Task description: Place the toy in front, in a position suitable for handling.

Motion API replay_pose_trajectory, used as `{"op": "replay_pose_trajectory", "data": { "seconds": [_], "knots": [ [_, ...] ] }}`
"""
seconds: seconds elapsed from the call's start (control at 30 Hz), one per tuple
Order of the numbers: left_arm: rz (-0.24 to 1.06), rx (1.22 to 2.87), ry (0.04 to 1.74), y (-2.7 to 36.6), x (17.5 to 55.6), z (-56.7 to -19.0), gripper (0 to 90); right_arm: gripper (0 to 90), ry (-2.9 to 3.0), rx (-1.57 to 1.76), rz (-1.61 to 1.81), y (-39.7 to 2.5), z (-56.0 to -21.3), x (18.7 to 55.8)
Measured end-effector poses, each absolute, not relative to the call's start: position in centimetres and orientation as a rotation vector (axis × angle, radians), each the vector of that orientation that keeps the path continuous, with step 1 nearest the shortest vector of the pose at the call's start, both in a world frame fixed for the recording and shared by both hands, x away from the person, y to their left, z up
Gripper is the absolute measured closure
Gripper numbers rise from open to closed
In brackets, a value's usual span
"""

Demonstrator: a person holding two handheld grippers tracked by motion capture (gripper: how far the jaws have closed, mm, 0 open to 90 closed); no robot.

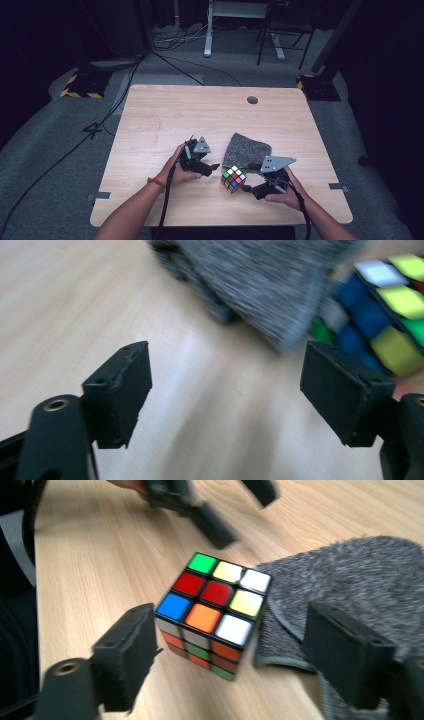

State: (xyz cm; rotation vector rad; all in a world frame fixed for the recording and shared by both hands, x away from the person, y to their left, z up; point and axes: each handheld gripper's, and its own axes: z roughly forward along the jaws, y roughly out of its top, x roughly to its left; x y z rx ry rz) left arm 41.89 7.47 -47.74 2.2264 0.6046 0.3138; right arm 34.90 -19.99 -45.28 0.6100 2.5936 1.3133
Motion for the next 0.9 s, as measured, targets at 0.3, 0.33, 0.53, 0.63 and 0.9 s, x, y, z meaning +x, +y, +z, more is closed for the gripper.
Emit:
{"op": "replay_pose_trajectory", "data": {
  "seconds": [0.3, 0.33, 0.53, 0.63, 0.9],
  "knots": [
    [0.288, 2.229, 0.603, 4.4, 44.1, -48.1, 20.3, 18.2, 2.617, 0.590, 1.274, -17.8, -46.4, 34.5],
    [0.284, 2.235, 0.582, 3.6, 44.5, -48.1, 19.8, 16.9, 2.621, 0.593, 1.249, -17.2, -46.8, 34.6],
    [0.388, 2.303, 0.576, 1.6, 45.3, -49.1, 24.2, 24.6, 2.601, 0.632, 1.202, -16.4, -47.6, 35.0],
    [0.387, 2.303, 0.590, 1.4, 45.4, -49.5, 29.7, 29.2, 2.614, 0.663, 1.186, -16.5, -48.0, 35.3],
    [0.393, 2.319, 0.632, 3.4, 45.3, -49.5, 34.3, 33.5, 2.626, 0.618, 1.164, -18.5, -47.8, 35.6]
  ]
}}
